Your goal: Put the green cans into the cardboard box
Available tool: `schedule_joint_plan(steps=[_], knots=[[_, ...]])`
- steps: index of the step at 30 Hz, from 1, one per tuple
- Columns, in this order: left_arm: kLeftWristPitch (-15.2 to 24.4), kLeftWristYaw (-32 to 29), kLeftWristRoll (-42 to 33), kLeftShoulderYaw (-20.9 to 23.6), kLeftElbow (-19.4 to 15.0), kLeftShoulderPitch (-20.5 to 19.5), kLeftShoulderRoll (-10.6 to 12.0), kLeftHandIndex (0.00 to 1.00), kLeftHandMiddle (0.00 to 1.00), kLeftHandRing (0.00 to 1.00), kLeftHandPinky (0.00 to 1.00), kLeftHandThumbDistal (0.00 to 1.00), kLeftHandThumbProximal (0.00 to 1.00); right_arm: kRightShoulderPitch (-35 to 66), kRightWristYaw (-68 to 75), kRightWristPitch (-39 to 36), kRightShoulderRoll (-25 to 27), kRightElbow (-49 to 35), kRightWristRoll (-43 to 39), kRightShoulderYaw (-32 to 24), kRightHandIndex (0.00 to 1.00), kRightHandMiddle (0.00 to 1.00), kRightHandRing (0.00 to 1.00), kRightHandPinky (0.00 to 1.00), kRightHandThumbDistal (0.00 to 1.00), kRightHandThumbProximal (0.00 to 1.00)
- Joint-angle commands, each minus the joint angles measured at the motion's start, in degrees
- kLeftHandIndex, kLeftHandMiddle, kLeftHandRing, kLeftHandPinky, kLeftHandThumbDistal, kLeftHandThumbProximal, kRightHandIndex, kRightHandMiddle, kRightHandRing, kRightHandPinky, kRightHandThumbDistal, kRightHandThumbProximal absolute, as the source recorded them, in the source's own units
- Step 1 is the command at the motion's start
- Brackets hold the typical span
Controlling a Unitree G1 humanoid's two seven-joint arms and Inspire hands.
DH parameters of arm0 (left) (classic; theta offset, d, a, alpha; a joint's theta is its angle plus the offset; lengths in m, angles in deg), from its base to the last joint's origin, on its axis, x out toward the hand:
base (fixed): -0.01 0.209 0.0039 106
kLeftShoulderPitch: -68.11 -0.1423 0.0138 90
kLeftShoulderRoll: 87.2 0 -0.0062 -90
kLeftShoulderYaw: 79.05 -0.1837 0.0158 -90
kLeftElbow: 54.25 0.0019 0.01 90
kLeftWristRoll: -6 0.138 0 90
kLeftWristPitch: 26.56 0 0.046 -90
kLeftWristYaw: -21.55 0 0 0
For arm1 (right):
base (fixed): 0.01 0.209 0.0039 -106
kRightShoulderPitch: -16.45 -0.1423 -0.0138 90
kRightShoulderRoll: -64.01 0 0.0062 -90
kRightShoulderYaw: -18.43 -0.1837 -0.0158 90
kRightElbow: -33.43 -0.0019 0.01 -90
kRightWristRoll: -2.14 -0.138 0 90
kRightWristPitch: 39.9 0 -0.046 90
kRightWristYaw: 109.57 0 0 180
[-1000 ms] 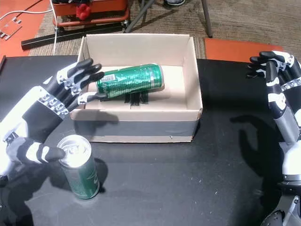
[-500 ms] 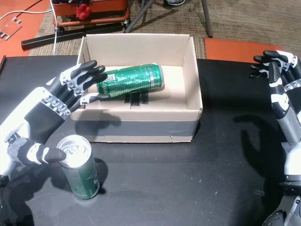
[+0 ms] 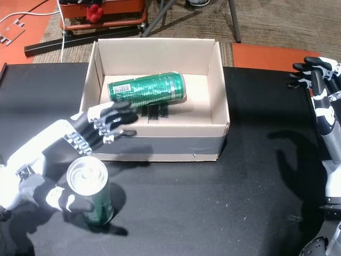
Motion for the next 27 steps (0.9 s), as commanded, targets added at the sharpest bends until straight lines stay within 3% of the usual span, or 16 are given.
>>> schedule_joint_plan(steps=[1, 10, 16, 19, 25, 27], knots=[[-0.05, -0.26, 1.31, -0.61, 0.37, -1.28, -0.40, 0.94, 1.00, 1.00, 1.00, 1.00, 0.30, 0.27, 0.05, 0.22, 0.39, -0.60, -0.45, -0.48, 0.42, 0.46, 0.53, 0.56, 0.77, 0.47], [0.77, -1.82, 0.10, -0.42, 0.50, -1.32, 0.45, 0.92, 1.00, 1.00, 1.00, 1.00, 0.34, 0.34, -0.65, 0.43, 0.44, -0.76, -0.75, -0.78, 0.43, 0.47, 0.53, 0.56, 0.78, 0.47], [-1.18, -2.96, -2.22, 1.48, 0.64, -1.02, 1.65, 0.90, 1.00, 1.00, 1.00, 1.00, 0.41, 0.37, -2.00, 0.88, 0.49, -0.93, -1.34, -1.35, 0.43, 0.47, 0.53, 0.57, 0.80, 0.47], [0.71, -3.49, -3.67, 3.25, 0.51, -1.00, 2.70, 0.87, 0.98, 1.00, 1.00, 1.00, 0.51, 0.54, -3.22, 1.34, 0.39, -1.53, -1.90, -1.67, 0.43, 0.47, 0.53, 0.57, 0.79, 0.47], [1.93, -4.67, -4.04, 4.77, 0.59, -0.70, 3.15, 0.84, 0.95, 0.98, 0.98, 1.00, 0.57, 0.63, -6.50, 2.63, 0.44, -2.40, -3.96, -2.25, 0.43, 0.48, 0.53, 0.56, 0.80, 0.46], [2.07, -5.05, -3.86, 4.98, 0.71, -0.69, 3.06, 0.84, 0.95, 0.97, 0.96, 1.00, 0.59, 0.62, -7.83, 2.69, 0.49, -2.57, -4.70, -2.46, 0.43, 0.48, 0.54, 0.57, 0.75, 0.46]])
